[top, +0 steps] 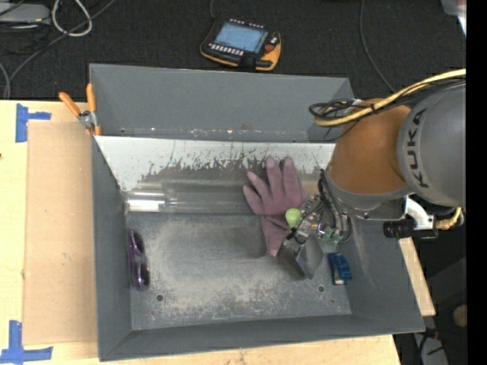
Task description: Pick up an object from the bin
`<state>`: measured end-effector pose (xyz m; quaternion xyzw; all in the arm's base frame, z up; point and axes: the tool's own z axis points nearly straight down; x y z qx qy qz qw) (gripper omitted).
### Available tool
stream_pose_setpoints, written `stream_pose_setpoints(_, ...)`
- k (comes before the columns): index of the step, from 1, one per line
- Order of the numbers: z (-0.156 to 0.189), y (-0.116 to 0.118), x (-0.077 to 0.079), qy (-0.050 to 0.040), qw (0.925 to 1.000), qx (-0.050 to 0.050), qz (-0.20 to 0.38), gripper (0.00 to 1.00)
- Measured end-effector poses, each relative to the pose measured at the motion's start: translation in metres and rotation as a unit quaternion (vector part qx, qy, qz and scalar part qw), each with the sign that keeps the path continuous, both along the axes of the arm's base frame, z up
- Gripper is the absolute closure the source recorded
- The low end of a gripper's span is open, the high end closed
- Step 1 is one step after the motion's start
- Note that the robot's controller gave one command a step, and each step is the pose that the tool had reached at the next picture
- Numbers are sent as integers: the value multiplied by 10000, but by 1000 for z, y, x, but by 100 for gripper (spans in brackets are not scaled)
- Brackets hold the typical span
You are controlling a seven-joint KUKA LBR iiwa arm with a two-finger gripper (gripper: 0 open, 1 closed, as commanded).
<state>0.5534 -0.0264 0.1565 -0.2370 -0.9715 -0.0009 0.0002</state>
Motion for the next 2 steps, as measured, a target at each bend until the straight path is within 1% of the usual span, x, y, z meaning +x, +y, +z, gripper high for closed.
stream_pose_setpoints(1, 5, 0, -1, 9, 10000, 3, 3, 100)
stream_pose_setpoints(2, 17, 0, -1, 16, 10000, 6, 11, 100)
